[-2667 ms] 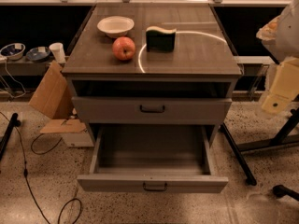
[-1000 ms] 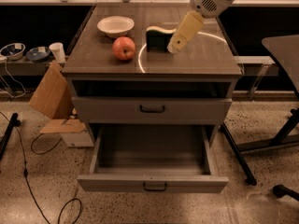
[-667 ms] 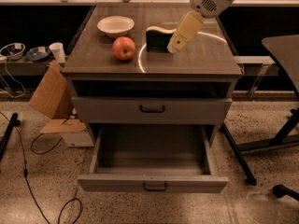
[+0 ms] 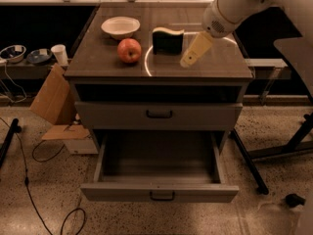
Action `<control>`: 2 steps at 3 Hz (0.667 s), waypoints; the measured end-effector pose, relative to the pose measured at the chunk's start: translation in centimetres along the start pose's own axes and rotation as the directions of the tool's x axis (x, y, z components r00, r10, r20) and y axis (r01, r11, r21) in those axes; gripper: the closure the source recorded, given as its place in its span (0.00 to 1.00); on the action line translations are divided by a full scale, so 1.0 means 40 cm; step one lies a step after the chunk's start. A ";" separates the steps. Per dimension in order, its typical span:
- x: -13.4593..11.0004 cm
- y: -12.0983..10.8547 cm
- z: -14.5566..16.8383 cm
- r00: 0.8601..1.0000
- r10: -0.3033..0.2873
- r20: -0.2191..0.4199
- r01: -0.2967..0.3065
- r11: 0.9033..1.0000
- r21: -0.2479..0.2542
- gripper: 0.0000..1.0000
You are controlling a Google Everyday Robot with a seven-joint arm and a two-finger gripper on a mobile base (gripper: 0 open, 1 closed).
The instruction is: Place sponge into middle drawer
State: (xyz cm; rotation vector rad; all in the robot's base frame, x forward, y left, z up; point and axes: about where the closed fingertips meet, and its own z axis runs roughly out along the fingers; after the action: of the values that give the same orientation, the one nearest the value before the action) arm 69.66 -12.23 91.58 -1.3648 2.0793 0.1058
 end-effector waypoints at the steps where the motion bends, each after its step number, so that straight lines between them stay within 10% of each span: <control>1: 0.056 -0.060 0.067 0.999 0.047 -0.007 -0.047 0.998 0.048 0.00; 2: 0.063 -0.100 0.094 0.997 0.079 -0.008 -0.078 0.993 0.092 0.00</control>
Offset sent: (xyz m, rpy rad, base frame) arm 0.0657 -0.0343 -0.0338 0.0047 -0.0715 -0.1818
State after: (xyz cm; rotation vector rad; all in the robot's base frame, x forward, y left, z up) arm 74.17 -14.59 88.28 -1.2321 2.1209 0.0353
